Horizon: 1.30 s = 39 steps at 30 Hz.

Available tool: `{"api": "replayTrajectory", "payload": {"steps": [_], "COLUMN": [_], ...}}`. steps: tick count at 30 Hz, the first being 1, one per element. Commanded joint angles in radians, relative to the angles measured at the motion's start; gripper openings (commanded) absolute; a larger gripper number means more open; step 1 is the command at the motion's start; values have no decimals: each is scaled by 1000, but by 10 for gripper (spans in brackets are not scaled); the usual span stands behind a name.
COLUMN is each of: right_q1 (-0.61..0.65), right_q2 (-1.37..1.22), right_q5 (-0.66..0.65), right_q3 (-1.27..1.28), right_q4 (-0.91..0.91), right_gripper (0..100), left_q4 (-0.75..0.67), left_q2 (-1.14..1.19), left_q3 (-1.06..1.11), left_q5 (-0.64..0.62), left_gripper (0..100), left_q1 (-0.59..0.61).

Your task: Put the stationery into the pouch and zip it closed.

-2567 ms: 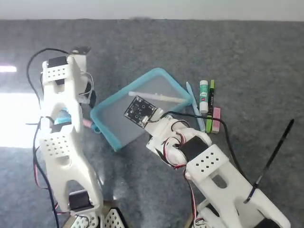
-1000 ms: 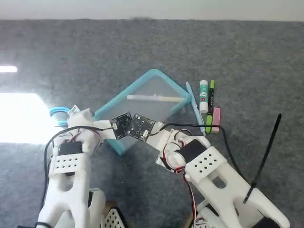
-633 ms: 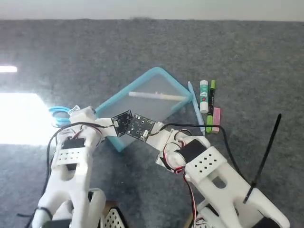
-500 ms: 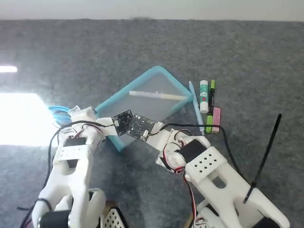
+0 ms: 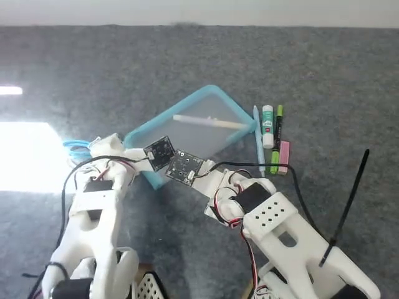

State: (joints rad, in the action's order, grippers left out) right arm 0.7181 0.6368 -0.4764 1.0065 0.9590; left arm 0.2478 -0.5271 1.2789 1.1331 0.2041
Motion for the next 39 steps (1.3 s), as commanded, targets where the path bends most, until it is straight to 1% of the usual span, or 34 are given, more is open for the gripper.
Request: {"api": "replayTrajectory", "payload": {"steps": [1,6,10,15,22,25,28,30,33,37,39], "right_q1": [1,1,1,1,1,1,1,1,1,1,1], "right_q2": [10,10,10,10,10,10,12,12,12,12,12], "right_q5": [-8,-8,-6,-6,-6,-6,-6,-6,-6,-5,-5], "right_q3": [-58,-58,-58,-58,-58,-58,-58,-58,-58,-58,-58], "right_q4": [7,7,7,7,7,8,10,8,7,7,7], "right_gripper": [173,173,173,173,173,173,173,173,173,173,173], "left_q4": [-9,-12,-29,-172,-284,-296,-288,-242,-170,-150,-144], "left_q2": [-89,-68,-25,26,153,173,135,86,8,-52,-55], "left_q3": [-5,31,21,22,18,12,10,2,-4,-7,-4], "left_q5": [-77,-84,-176,-272,-285,-287,-288,-290,-301,-362,-362], "left_gripper": [276,266,231,198,92,57,26,14,38,161,192], "left_q1": [-35,-97,-160,-190,-245,-236,-204,-184,-189,-190,-184]}}
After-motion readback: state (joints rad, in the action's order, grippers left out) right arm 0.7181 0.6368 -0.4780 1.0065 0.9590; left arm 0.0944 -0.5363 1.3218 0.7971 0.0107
